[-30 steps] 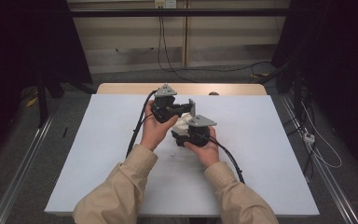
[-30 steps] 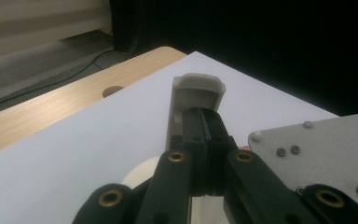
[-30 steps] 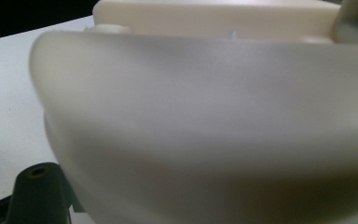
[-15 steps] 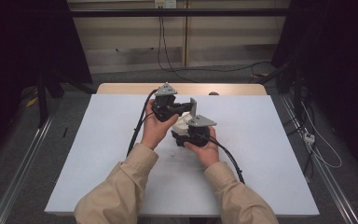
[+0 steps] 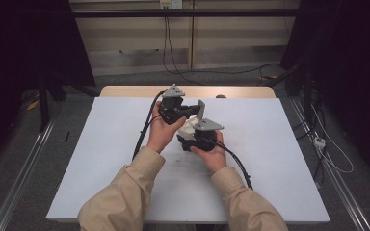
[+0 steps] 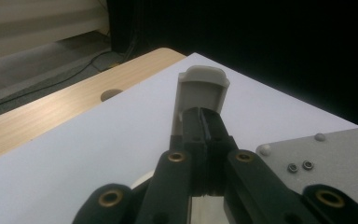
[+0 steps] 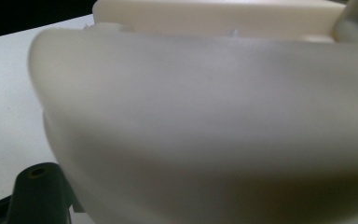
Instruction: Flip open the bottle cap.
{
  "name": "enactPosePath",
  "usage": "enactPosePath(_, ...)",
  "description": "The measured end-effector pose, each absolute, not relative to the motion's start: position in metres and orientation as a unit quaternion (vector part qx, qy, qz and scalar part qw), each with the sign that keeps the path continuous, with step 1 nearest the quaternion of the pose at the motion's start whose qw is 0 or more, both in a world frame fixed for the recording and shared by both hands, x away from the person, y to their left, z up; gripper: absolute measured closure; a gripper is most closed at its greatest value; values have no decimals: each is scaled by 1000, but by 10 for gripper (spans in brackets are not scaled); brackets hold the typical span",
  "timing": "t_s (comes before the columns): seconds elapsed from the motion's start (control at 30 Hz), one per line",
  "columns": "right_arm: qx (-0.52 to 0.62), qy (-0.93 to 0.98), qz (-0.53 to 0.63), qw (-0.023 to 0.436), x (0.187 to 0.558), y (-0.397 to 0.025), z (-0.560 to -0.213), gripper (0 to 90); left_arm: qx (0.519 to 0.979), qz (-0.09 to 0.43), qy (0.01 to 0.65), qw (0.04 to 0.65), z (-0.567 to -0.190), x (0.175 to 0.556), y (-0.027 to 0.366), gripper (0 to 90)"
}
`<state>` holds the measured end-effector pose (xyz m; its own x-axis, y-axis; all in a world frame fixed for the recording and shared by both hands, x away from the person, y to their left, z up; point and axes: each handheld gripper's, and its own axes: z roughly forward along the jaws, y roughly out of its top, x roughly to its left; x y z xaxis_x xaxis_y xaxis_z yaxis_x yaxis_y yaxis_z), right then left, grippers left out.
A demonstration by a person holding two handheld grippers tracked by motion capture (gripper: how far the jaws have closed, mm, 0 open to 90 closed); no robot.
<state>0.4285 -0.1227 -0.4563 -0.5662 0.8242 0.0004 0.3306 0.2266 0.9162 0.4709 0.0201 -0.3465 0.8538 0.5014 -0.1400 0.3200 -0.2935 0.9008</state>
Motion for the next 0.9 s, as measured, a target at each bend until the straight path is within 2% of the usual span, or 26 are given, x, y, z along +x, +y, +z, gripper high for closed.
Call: enactPosePath(0.9, 389, 742, 484, 255, 429, -123, -456, 185, 802, 73, 254, 536, -349, 478, 13, 900)
